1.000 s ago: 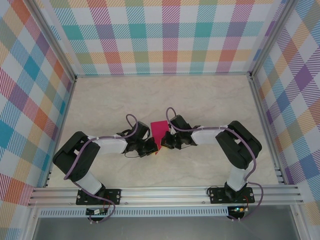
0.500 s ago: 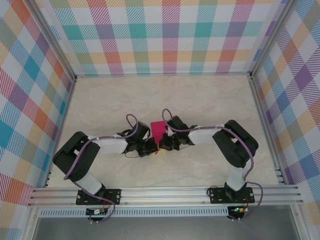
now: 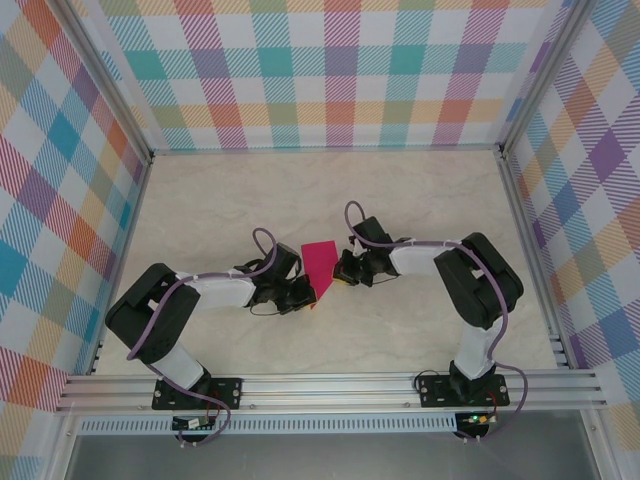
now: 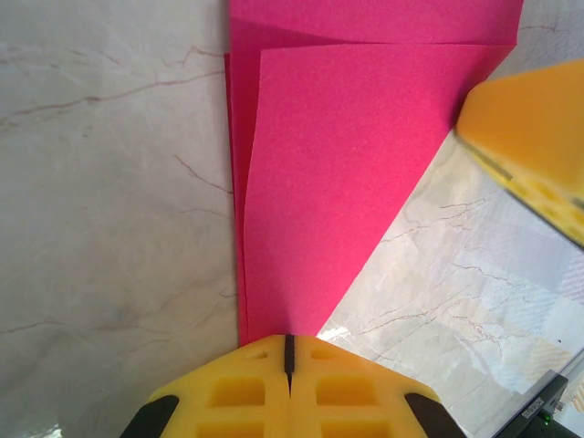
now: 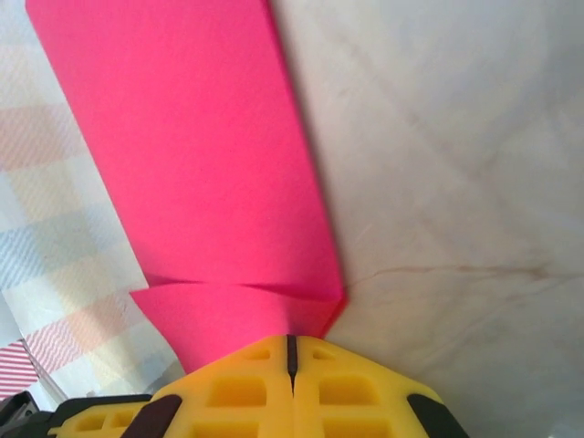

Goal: Fold a paper plane with a square sheet of paper (pick it up from the middle)
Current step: Third fold the triangle at the center of the table.

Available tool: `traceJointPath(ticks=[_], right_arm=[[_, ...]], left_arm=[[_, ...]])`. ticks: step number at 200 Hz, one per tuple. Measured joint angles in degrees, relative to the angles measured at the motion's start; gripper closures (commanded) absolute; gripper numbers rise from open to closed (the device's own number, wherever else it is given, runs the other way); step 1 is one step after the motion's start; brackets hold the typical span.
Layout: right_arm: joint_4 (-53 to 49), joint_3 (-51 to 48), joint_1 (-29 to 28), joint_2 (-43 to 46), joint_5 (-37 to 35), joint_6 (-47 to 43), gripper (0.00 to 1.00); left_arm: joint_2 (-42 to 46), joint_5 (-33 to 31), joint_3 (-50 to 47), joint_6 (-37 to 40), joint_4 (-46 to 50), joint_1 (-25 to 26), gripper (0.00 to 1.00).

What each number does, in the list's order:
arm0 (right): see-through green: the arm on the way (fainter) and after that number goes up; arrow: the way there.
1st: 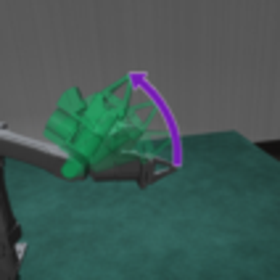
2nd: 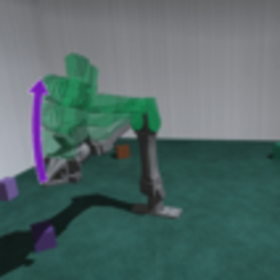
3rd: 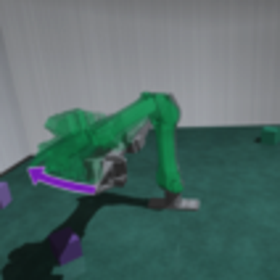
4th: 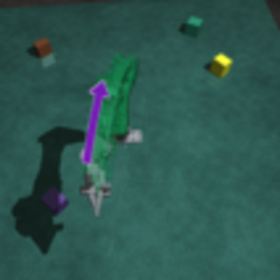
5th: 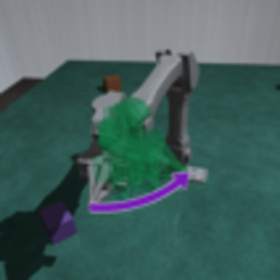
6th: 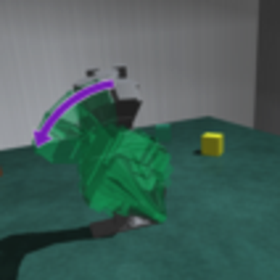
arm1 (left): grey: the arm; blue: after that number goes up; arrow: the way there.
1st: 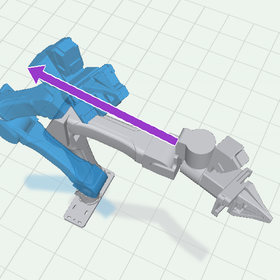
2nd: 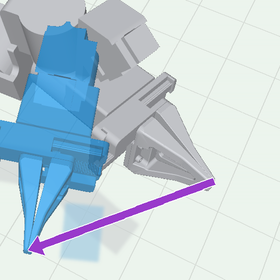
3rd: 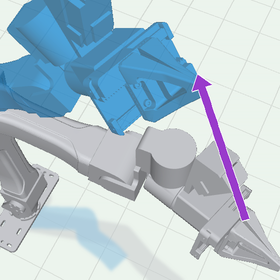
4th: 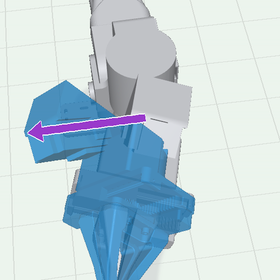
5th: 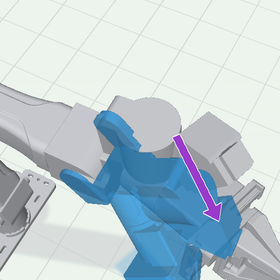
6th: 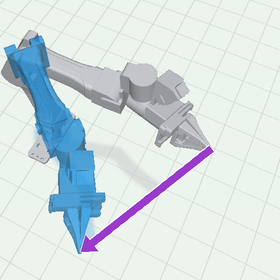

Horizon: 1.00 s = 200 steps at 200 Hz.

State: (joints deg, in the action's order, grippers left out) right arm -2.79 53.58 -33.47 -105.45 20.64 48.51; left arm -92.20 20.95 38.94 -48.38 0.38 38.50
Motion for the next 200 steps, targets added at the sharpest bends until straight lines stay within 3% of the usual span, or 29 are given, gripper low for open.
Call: traceJointPath(ticks=[61, 108, 169, 200], right_arm=[[-5.20, 3.78, 2.89, -1.38, -0.50, -2.99, 0.98], [-2.67, 2.71, 4.57, 0.48, -2.62, -4.90, 0.97], [0.42, 2.01, -4.50, 2.51, 1.20, -5.53, 0.97], [0.00, 2.14, -5.51, -0.09, 2.03, -5.70, 0.98]], left_arm=[[0.00, 0.00, 0.17, 0.22, 0.33, 0.00, 1.00], [0.00, -0.31, 0.72, 0.63, 1.53, 0.00, 1.00], [-0.22, -0.46, 1.36, 1.25, 2.56, 0.02, 1.00], [-0.22, -0.46, 1.36, 1.27, 2.58, 0.02, 1.00]])
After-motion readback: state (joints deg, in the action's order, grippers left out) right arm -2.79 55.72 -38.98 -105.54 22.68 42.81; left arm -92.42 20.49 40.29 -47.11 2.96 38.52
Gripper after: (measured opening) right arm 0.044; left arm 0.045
